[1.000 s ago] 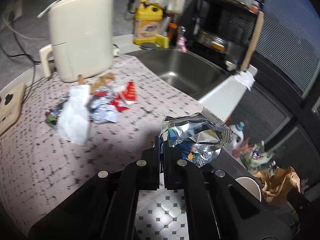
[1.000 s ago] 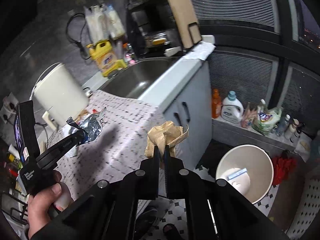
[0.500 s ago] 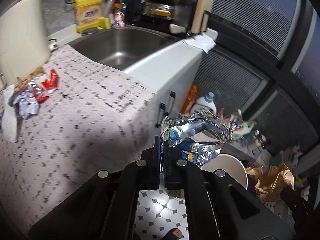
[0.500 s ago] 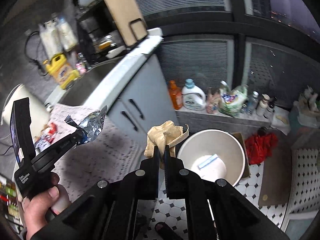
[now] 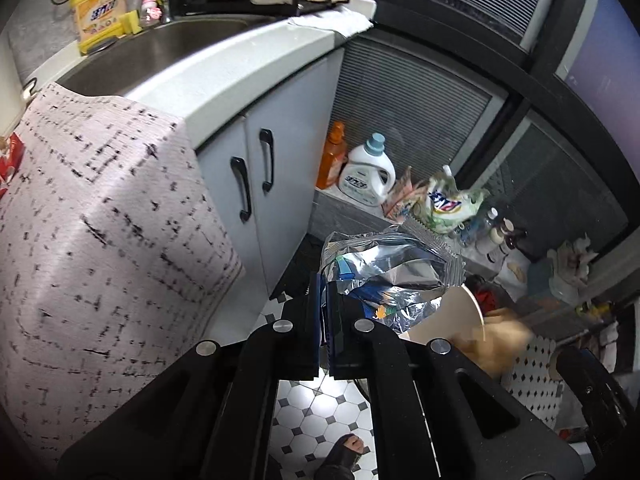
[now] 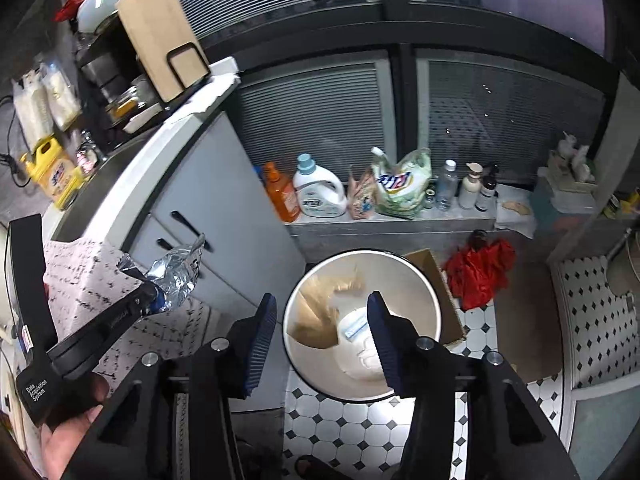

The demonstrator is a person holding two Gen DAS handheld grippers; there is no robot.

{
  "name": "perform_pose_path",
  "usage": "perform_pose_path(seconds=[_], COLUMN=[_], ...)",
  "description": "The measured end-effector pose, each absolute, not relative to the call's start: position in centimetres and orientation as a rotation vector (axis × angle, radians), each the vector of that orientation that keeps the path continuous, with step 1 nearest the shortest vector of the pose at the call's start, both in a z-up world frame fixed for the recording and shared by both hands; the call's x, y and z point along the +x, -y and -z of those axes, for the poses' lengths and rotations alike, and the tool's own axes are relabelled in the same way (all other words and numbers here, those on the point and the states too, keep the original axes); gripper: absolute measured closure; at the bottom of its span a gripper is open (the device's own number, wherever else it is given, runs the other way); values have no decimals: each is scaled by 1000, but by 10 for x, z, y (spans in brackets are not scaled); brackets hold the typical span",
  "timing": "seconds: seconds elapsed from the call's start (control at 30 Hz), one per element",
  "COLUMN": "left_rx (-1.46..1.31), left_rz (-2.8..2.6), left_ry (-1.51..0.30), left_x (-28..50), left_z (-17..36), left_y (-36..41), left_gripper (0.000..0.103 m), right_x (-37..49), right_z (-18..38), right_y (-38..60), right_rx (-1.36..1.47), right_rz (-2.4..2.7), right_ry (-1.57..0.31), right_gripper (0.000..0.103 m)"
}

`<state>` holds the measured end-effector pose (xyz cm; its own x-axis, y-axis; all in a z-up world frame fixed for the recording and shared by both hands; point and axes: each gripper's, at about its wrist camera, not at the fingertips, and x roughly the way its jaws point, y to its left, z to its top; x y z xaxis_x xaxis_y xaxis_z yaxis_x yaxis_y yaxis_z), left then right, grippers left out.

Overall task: Collect trash
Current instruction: 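Carry the brown paper and foil wrapper over the trash bin, then open both tools to drop the paper and wrapper into the bin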

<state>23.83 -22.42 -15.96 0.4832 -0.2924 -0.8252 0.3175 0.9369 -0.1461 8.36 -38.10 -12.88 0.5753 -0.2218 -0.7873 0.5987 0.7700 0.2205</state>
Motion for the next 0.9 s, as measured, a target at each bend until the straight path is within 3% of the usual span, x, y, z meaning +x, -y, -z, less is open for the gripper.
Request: perform_pose_path(seconds=[0.67, 0.73, 0.87, 0.9], left_rx=[101, 100, 96, 90], left_rz=[596, 625, 618, 617], left_ry=[-1100, -1124, -1112, -1105], left_x=[194, 190, 185, 184], left_z=[195, 198, 196, 194], left_y=[318, 326, 329, 327], left_gripper=[98, 92, 56, 55], right_x=[7, 2, -5, -5], right_z=[149, 150, 149, 149], right_y=[431, 435, 439, 440], right_rx=[594, 602, 611, 611], right_rz=[660, 673, 677, 676], right_ry=[-863, -862, -859, -858], right_gripper=[56, 56, 56, 56])
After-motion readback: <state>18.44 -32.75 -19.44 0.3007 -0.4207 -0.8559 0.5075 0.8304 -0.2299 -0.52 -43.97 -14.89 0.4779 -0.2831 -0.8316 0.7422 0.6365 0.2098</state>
